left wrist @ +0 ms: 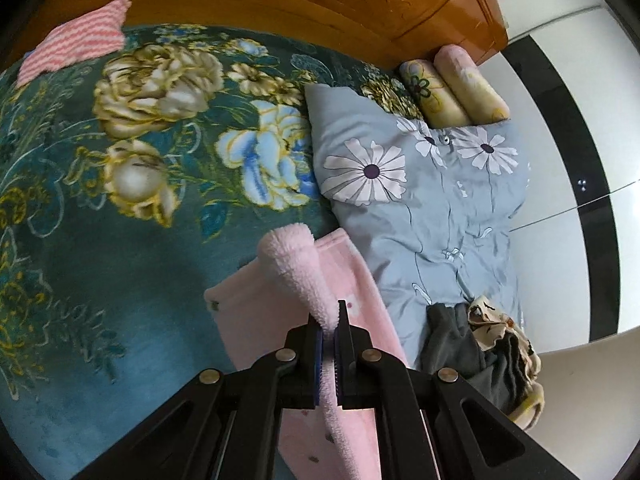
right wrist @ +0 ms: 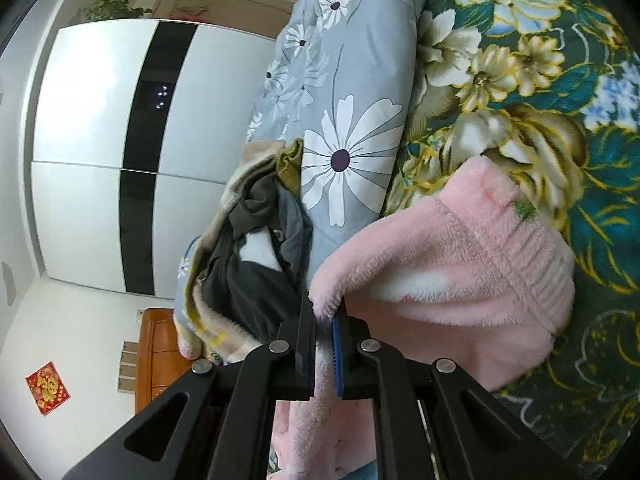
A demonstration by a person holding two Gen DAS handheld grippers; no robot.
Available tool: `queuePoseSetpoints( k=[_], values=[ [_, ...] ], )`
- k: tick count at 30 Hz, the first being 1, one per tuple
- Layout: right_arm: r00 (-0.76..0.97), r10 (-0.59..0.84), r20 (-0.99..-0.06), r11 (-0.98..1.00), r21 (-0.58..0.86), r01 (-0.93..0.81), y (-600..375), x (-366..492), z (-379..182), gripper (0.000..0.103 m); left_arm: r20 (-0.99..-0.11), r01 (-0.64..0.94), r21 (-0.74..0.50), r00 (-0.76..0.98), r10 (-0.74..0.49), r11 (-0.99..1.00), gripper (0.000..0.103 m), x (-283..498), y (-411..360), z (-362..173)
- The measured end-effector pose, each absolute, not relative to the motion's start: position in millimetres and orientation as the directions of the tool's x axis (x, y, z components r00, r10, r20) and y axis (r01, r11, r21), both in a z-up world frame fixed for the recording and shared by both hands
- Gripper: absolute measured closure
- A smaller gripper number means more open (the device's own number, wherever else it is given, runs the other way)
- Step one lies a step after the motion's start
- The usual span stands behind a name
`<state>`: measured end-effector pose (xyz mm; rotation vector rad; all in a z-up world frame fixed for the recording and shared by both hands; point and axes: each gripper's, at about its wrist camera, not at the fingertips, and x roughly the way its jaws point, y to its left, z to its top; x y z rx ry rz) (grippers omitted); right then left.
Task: Fold clothes
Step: 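Grasp the folded pink fleece edge with the left gripper while the right gripper grasps the hem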
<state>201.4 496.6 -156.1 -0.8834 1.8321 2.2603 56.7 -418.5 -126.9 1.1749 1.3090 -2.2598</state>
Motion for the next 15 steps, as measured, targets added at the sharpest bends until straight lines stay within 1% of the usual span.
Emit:
queuePoseSetpoints(
  k=[6, 12, 15],
  values=[
    [-0.800, -0.276, -0.533, -0.284, 0.840, -0.462, 504.2, 152.8, -172.3, 0.096, -0.792, 0.598, -0.549, -0.596, 0.133, -0.584, 0.098, 1.1, -403.9, -134.0],
    [-0.792, -0.260, -0.553, -0.293, 0.827, -0.480, 512.4, 110.4, -183.4, 0.096, -0.821, 0.609, -0.501, -0.560, 0.113, -0.615, 0.098, -54.5, -389.4, -141.1],
    [-0.780, -0.256, -0.571, -0.299, 0.814, -0.497, 514.0, 92.7, -191.7, 0.096, -0.841, 0.621, -0.478, -0.527, 0.120, -0.621, 0.098, -74.5, -384.0, -160.6]
  ],
)
